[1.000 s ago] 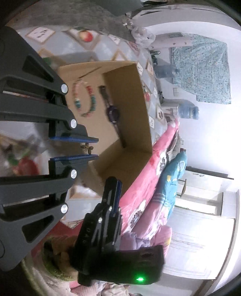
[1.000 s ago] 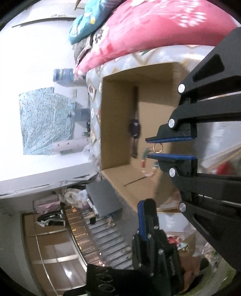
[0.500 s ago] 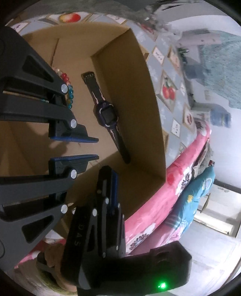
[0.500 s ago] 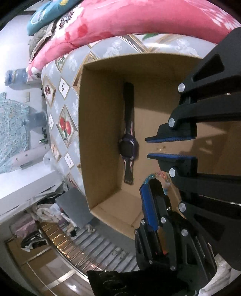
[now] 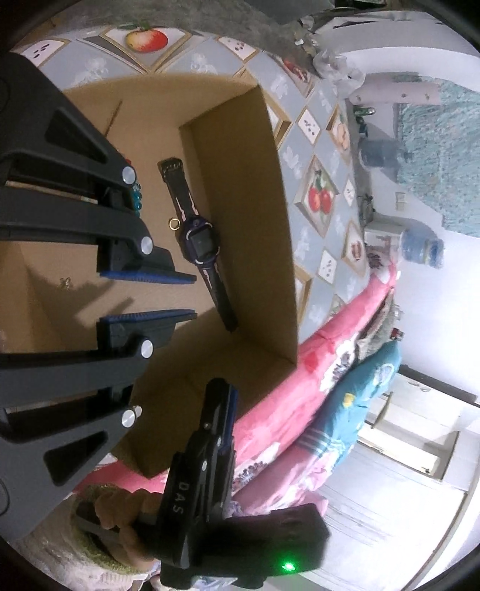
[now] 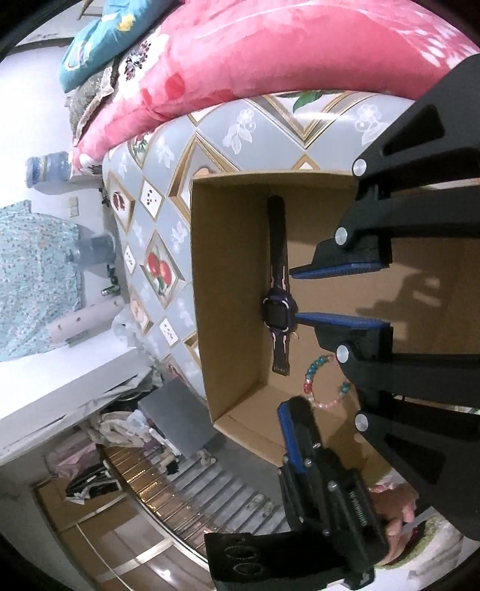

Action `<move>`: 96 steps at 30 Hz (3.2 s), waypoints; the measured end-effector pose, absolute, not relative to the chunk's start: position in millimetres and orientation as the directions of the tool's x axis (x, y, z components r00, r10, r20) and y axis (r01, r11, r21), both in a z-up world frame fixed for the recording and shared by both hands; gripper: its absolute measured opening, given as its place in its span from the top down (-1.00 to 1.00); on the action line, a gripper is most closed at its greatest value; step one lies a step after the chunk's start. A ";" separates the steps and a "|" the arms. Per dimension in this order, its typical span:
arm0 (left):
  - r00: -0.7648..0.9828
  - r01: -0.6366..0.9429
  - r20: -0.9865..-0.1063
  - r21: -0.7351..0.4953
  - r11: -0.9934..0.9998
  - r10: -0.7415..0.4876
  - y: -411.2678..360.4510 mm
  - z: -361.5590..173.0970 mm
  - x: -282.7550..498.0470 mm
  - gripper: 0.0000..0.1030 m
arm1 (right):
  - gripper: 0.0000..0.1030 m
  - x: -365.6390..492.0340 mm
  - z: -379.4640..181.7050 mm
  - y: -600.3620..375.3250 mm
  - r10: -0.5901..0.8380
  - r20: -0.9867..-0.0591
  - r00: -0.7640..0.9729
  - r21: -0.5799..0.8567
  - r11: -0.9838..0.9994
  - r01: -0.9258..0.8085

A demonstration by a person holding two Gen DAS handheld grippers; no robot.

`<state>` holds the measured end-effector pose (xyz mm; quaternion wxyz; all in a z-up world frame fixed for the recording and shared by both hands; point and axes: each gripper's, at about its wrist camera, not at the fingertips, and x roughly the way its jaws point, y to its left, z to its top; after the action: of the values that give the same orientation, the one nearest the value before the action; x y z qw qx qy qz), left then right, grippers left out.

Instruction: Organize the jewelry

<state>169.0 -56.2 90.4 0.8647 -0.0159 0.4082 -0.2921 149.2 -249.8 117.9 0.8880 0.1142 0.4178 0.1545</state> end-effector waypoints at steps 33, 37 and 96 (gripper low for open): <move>0.520 0.544 -0.803 0.050 0.837 -0.290 -35.6 -17.6 34.4 0.75 | 0.50 -15.7 29.2 -187.7 0.618 -0.624 0.478 0.536 0.784 -0.314; 0.513 0.544 -0.808 0.046 0.838 -0.289 -35.3 -23.5 39.7 0.75 | 0.50 -11.0 25.8 -186.2 0.626 -0.621 0.472 0.548 0.777 -0.310; 0.544 0.473 -0.699 -0.202 0.858 -0.465 15.7 -4.8 41.7 0.96 | 0.68 19.6 7.7 -89.5 0.279 -0.736 0.617 0.082 0.941 -0.328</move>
<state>41.7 15.7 -4.8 0.8785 0.0054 0.3962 -0.2668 19.6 -89.5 7.7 0.8986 -0.0305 0.4039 0.1689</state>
